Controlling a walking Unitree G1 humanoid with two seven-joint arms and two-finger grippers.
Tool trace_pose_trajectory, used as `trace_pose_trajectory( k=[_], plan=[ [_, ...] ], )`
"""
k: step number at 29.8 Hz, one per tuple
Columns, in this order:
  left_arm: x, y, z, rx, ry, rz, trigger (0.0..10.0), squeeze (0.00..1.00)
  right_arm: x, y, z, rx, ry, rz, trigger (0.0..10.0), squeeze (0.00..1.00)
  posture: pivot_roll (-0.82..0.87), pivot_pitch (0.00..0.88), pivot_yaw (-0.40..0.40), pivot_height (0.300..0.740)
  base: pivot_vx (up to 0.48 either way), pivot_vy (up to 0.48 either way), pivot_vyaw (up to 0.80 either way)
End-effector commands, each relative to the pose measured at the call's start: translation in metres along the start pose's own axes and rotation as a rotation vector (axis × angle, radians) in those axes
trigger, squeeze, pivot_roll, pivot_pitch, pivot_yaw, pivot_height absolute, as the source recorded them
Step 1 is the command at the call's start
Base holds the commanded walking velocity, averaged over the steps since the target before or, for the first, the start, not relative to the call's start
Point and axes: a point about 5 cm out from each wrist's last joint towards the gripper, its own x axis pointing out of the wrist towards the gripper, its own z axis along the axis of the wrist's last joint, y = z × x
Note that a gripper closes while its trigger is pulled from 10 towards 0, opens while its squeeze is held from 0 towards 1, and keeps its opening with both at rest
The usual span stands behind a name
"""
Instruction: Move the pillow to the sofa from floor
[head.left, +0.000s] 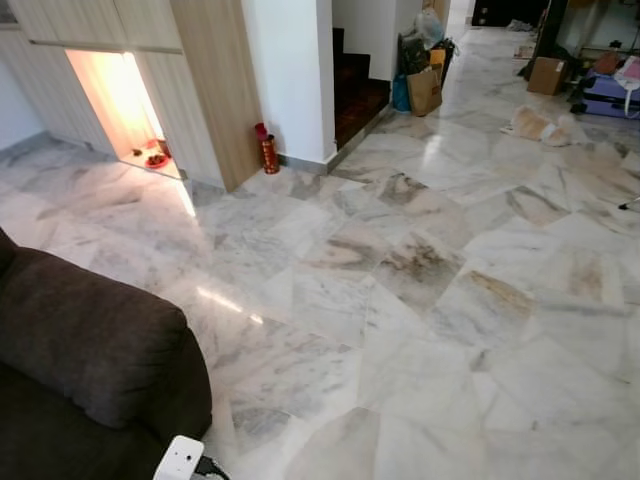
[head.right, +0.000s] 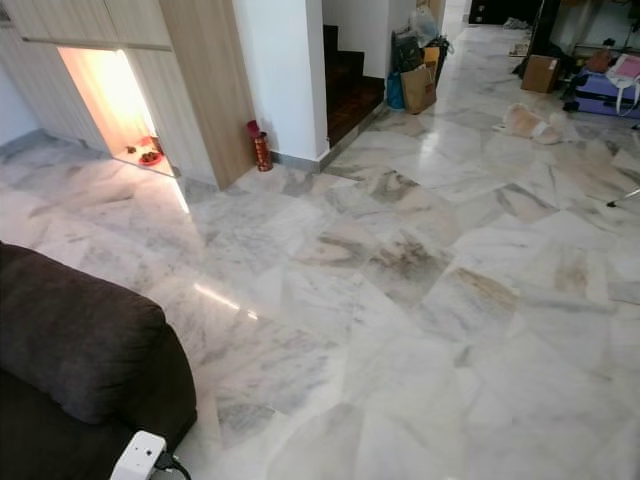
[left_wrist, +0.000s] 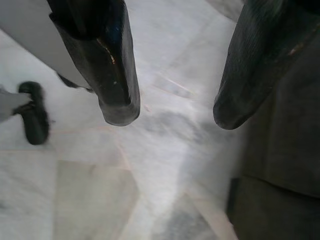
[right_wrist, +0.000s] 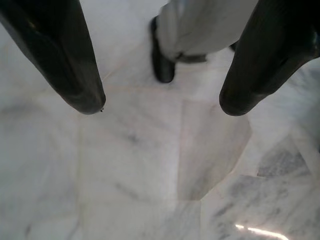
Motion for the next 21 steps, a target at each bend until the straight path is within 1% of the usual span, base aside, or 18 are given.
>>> trace_pose_trajectory(
  k=[1, 2, 3, 9, 11, 14, 15, 16, 17, 18, 20, 21],
  plan=[
    [-0.002, 0.0, -0.013, -0.026, 0.044, 0.009, 10.0, 0.0, 0.002, 0.003, 0.007, -0.062, -0.021, 0.03, 10.0, 0.0, -0.09, 0.0, 0.055, 0.74, 0.0, 0.0, 0.0],
    [-0.002, -0.005, -0.018, -0.022, 0.057, -0.006, 10.0, 0.0, 0.003, 0.003, 0.014, -0.096, -0.037, 0.042, 10.0, 0.0, -0.09, 0.0, 0.046, 0.74, 0.0, 0.0, 0.0],
    [-0.002, -0.007, -0.019, -0.013, 0.064, -0.015, 10.0, 0.0, 0.004, 0.004, 0.018, -0.106, -0.045, 0.048, 10.0, 0.0, -0.09, 0.0, 0.044, 0.74, 0.0, 0.0, 0.0],
    [-0.004, -0.009, -0.026, -0.031, 0.075, 0.001, 10.0, 0.0, 0.005, 0.009, 0.027, -0.114, -0.079, 0.072, 10.0, 0.0, -0.09, 0.0, 0.034, 0.74, 0.0, 0.0, 0.0],
    [-0.004, -0.009, -0.027, -0.043, 0.072, 0.012, 10.0, 0.0, 0.005, 0.01, 0.026, -0.11, -0.078, 0.071, 10.0, 0.0, -0.09, 0.0, 0.037, 0.74, 0.0, 0.0, 0.0],
    [-0.005, -0.006, -0.029, -0.059, 0.067, 0.027, 10.0, 0.0, 0.005, 0.013, 0.019, -0.061, -0.062, 0.065, 10.0, 0.0, -0.09, 0.005, 0.043, 0.74, 0.0, 0.0, 0.0],
    [-0.005, -0.006, -0.029, -0.063, 0.069, 0.032, 10.0, 0.0, 0.004, 0.013, 0.017, -0.066, -0.053, 0.06, 10.0, 0.0, -0.09, 0.006, 0.044, 0.74, 0.0, 0.0, 0.0],
    [-0.006, -0.004, -0.031, -0.066, 0.076, 0.041, 10.0, 0.0, 0.004, 0.013, 0.012, -0.096, -0.038, 0.053, 10.0, 0.0, -0.09, 0.008, 0.045, 0.74, 0.0, 0.0, 0.0],
    [-0.006, -0.004, -0.031, -0.066, 0.076, 0.041, 10.0, 0.0, 0.004, 0.013, 0.012, -0.096, -0.038, 0.053, 10.0, 0.0, -0.09, 0.008, 0.045, 0.74, 0.0, 0.0, 0.0],
    [-0.006, -0.003, -0.033, -0.062, 0.081, 0.044, 10.0, 0.0, 0.003, 0.014, 0.011, -0.115, -0.035, 0.056, 10.0, 0.0, -0.09, 0.01, 0.046, 0.74, 0.0, 0.0, 0.0],
    [-0.007, -0.002, -0.034, -0.075, 0.085, 0.054, 10.0, 0.0, 0.003, 0.014, 0.008, -0.129, -0.032, 0.053, 10.0, 0.0, -0.09, 0.011, 0.046, 0.74, 0.0, 0.0, 0.0],
    [-0.007, -0.001, -0.034, -0.081, 0.087, 0.06, 10.0, 0.0, 0.002, 0.014, 0.005, -0.135, -0.026, 0.049, 10.0, 0.0, -0.09, 0.01, 0.045, 0.74, 0.0, 0.0, 0.8]
  ],
)
